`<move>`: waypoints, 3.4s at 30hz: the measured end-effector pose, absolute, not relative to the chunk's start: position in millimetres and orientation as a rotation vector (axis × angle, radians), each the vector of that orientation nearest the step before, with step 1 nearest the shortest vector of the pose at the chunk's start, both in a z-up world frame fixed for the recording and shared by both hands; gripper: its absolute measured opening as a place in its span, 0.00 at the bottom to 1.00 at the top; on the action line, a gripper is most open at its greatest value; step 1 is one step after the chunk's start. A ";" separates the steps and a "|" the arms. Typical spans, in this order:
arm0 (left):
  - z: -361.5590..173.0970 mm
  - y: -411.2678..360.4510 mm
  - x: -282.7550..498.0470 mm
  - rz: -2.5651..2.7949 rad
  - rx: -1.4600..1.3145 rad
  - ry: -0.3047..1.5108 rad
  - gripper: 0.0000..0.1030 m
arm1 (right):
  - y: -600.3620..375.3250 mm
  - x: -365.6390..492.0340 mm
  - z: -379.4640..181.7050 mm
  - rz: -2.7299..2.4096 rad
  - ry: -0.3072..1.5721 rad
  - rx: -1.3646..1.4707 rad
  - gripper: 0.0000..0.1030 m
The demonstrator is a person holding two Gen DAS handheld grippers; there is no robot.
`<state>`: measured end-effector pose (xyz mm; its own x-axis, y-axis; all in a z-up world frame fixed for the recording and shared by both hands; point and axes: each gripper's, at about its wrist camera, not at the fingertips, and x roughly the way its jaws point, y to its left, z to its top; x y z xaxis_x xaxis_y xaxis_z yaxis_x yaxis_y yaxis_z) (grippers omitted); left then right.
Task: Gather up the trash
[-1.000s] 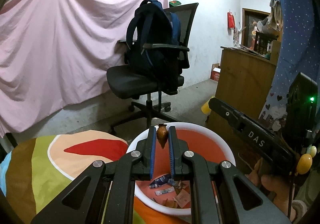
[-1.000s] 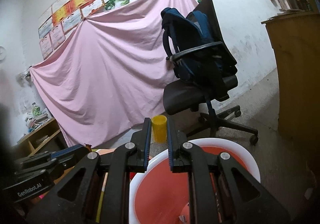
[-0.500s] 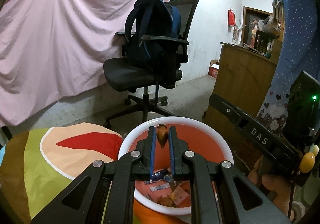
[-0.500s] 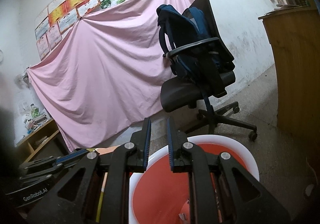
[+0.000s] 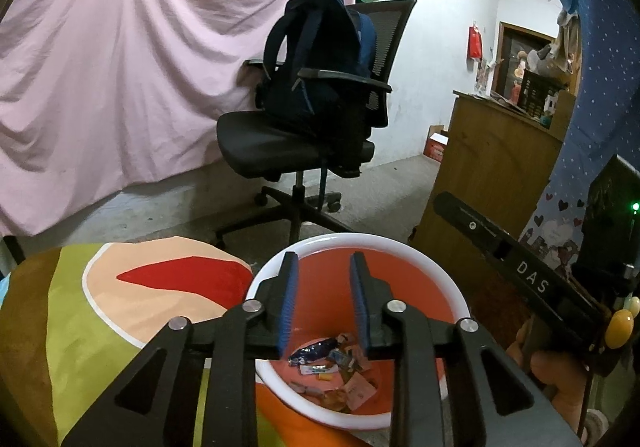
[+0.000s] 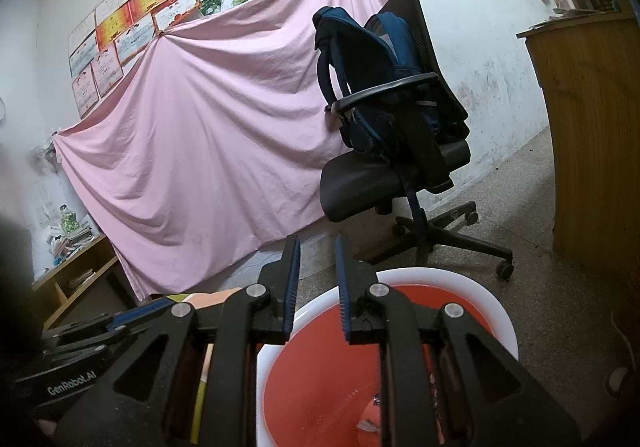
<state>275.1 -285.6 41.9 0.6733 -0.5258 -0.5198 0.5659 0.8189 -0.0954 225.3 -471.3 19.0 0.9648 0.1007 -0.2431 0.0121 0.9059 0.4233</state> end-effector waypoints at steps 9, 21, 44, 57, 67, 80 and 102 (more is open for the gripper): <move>49.4 -270.8 271.7 -0.577 0.053 0.549 0.31 | -465.6 224.1 18.5 0.048 0.265 0.409 0.53; 63.1 -231.6 260.7 -0.489 0.006 0.516 0.43 | -450.6 216.9 24.9 0.039 0.245 0.348 0.83; 71.0 -152.9 186.1 -0.323 -0.067 0.366 0.93 | -393.5 151.5 39.0 -0.018 0.141 0.202 1.00; 68.2 -94.8 132.8 -0.222 -0.127 0.289 0.97 | -350.3 89.7 45.4 0.016 0.087 0.161 1.00; 53.5 -70.6 98.3 -0.190 -0.107 0.263 0.98 | -317.7 52.5 46.5 0.029 0.071 0.133 1.00; 35.1 -53.3 62.3 -0.176 -0.063 0.230 0.98 | -294.4 19.3 28.5 0.029 0.118 0.122 1.00; -4.5 -34.1 50.6 -0.122 -0.087 0.275 0.98 | -272.9 17.2 -10.3 0.063 0.166 0.061 1.00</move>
<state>50.6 -34.1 -4.5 0.9550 -0.1323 -0.2656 0.1084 0.9888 -0.1027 17.2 -272.9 -10.3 0.9842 0.0677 -0.1634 -0.0576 0.9962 0.0658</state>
